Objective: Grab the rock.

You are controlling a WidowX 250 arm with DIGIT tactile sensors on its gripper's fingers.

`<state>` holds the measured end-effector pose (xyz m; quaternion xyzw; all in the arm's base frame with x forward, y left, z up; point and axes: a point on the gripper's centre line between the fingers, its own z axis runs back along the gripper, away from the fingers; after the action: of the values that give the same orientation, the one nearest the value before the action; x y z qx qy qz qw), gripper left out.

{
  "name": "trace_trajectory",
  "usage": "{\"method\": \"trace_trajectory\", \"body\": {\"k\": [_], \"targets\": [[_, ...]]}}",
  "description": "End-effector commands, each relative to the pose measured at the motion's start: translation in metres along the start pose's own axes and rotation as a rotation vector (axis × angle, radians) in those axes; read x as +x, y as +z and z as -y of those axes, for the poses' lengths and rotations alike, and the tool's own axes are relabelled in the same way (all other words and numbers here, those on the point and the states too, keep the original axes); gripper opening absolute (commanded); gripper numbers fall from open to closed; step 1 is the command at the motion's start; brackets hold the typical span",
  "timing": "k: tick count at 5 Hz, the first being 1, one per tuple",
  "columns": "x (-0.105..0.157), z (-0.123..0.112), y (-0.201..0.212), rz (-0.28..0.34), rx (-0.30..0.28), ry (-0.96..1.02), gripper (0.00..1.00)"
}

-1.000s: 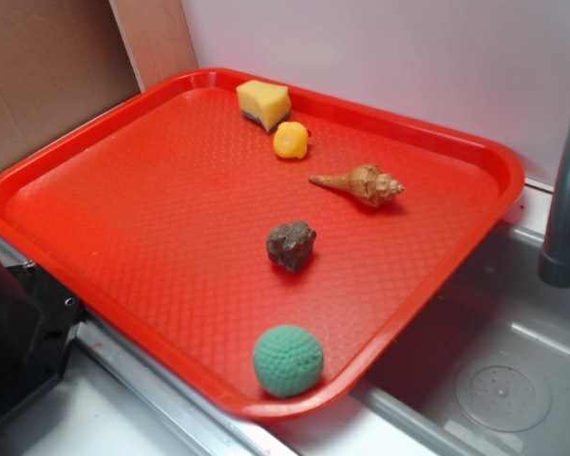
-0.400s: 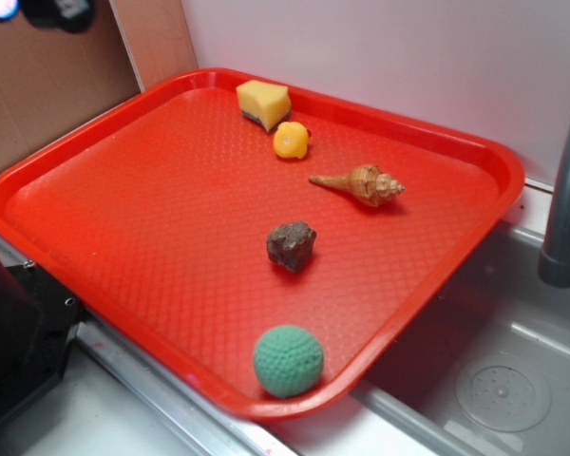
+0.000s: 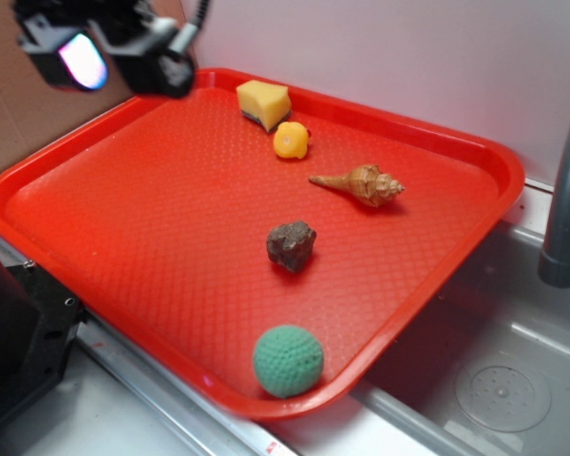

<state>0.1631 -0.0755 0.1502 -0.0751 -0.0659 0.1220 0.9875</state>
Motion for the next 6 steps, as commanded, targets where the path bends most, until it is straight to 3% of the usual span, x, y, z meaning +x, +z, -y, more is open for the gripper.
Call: {"method": "trace_trajectory", "body": {"k": [1, 4, 6], "targets": [[0.017, 0.029, -0.054, -0.038, -0.017, 0.047, 1.0], [0.016, 0.047, -0.14, -0.151, 0.027, -0.015, 1.0], [0.018, 0.038, -0.152, -0.16, 0.047, 0.024, 0.96]]}}
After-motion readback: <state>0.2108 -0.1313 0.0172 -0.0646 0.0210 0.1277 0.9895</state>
